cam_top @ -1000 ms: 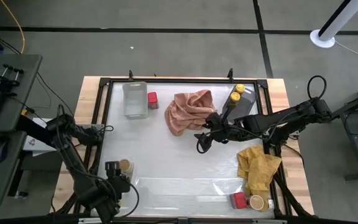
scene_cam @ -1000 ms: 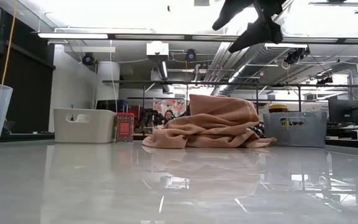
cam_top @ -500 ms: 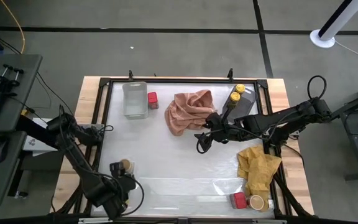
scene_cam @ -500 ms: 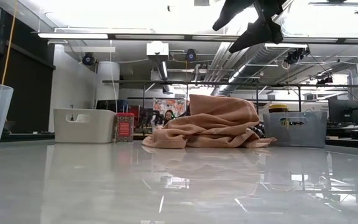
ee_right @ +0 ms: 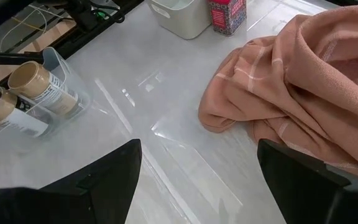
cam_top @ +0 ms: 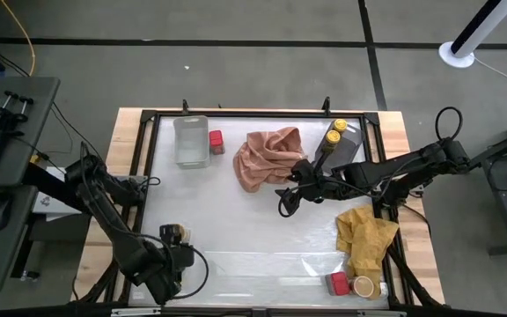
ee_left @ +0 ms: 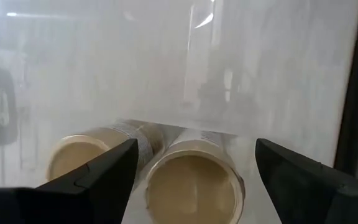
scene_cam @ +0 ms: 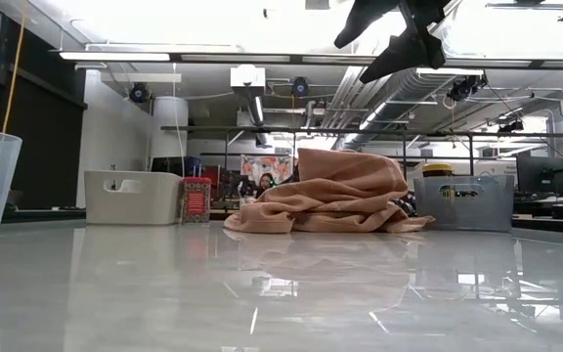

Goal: Sort spices by type
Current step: Put the top gold seasoning bottle into the transparent bin

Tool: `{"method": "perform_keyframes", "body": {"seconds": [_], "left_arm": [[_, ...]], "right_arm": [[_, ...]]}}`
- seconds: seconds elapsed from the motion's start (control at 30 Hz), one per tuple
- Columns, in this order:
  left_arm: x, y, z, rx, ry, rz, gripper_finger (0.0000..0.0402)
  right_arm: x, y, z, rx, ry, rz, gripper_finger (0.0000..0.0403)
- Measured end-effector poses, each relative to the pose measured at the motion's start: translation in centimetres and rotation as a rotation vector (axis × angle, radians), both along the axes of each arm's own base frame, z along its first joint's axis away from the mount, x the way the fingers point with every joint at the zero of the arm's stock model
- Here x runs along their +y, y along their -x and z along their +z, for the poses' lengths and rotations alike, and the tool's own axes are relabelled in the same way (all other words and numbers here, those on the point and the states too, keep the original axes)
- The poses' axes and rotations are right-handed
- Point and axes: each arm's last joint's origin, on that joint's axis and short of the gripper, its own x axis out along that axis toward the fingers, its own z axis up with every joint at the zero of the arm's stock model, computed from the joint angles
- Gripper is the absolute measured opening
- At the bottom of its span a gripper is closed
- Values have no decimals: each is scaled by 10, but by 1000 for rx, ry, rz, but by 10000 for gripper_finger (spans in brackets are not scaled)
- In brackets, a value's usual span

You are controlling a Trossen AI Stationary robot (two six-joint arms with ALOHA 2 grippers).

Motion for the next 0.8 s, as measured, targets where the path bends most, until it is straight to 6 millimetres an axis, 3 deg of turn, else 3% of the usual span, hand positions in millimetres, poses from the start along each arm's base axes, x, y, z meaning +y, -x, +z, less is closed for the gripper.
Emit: {"method": "perform_keyframes", "body": {"seconds": [0.2, 0.37, 0.5, 0.63, 0.67, 0.8], "left_arm": [[14, 7, 31, -27, 27, -15, 309], [23, 27, 59, -50, 83, 111, 294], [9, 47, 63, -19, 164, 102, 207], [-10, 52, 43, 20, 163, 72, 44], [-14, 51, 35, 21, 171, 69, 23], [-27, 36, 11, 9, 193, 33, 9]], "right_arm": [[0, 0, 0, 0, 0, 0, 317], [0, 0, 0, 0, 0, 0, 317], [0, 0, 0, 3, 1, 0, 317], [0, 0, 0, 6, 7, 5, 317], [0, 0, 0, 8, 13, 9, 317], [0, 0, 0, 12, 19, 14, 317]]}}
